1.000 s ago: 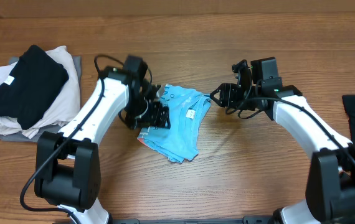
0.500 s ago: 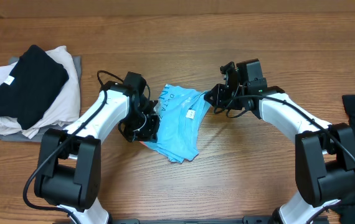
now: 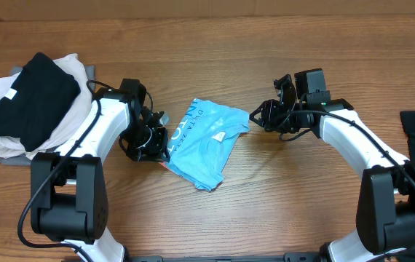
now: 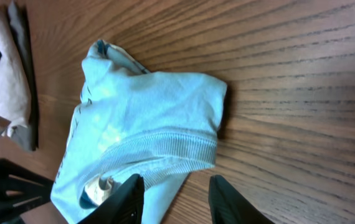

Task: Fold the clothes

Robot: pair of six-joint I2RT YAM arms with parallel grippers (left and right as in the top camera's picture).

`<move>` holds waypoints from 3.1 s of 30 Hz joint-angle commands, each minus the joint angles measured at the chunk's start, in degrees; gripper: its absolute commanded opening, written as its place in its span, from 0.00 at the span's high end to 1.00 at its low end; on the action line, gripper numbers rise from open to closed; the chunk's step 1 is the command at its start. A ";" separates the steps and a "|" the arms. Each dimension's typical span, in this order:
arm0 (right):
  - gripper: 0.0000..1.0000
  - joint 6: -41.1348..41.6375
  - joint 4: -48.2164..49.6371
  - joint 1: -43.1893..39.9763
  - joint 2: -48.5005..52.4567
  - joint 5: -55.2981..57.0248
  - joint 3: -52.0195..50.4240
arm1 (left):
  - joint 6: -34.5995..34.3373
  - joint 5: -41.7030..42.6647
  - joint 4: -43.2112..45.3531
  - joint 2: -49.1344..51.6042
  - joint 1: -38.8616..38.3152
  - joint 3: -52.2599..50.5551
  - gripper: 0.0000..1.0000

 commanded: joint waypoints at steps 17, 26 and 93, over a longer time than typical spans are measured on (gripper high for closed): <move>0.82 3.98 1.14 12.13 0.61 0.24 0.87 | 0.94 -5.64 7.10 -0.72 -0.83 0.00 0.62; 0.96 11.30 -0.85 16.24 5.09 -0.37 -0.42 | 0.96 -5.46 11.80 -0.70 -0.83 -2.73 0.71; 0.76 8.66 7.76 23.80 5.60 -5.64 -2.62 | 3.93 3.15 18.80 -0.72 5.60 -9.27 0.95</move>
